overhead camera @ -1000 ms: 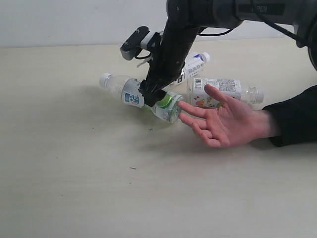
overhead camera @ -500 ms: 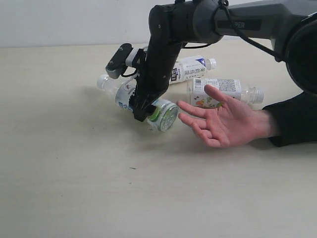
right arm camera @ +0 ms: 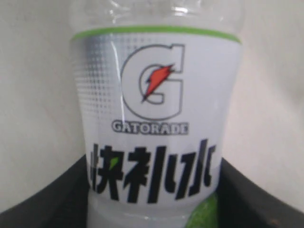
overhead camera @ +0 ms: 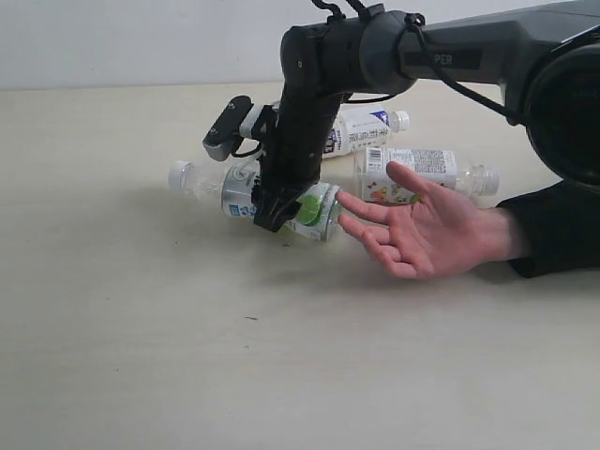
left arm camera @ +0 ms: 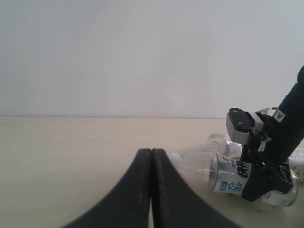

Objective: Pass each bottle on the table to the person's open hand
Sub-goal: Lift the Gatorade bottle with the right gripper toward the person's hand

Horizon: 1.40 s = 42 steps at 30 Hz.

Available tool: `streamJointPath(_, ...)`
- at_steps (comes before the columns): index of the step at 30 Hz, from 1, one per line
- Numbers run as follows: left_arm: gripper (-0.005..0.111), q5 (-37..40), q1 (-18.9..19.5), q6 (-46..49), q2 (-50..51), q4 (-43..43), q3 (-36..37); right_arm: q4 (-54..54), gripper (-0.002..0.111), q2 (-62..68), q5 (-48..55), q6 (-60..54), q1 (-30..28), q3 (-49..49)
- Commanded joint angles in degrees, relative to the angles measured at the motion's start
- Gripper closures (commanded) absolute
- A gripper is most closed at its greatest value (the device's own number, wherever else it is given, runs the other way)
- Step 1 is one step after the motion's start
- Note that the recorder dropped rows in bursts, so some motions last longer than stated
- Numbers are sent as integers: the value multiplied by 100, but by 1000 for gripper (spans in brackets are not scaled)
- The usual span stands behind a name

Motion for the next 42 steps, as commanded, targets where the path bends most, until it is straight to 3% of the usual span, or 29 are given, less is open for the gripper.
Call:
streamJointPath(1,106,-35,11,0,-38,14,18,213,101,-81,36,-23,3,-45)
streamJointPath(2,106,-35,11,0,-38,14,18,223,108,-116,36,-23,3,-45)
streamJointPath(16,106,-35,11,0,-38,14,18,286,108,-1264,99,538,3,-93)
streamJointPath(24,106,-35,11,0,-38,14,18,-167,108,-2136,814,1476,-97,-82)
streamJointPath(32,106,-35,11,0,-38,14,18,-30,108,-2698,1777,1783,-679,-60)
streamJointPath(42,106,-35,11,0,-38,14,18,-68,108,-4579,1538,2257,-1541,1970)
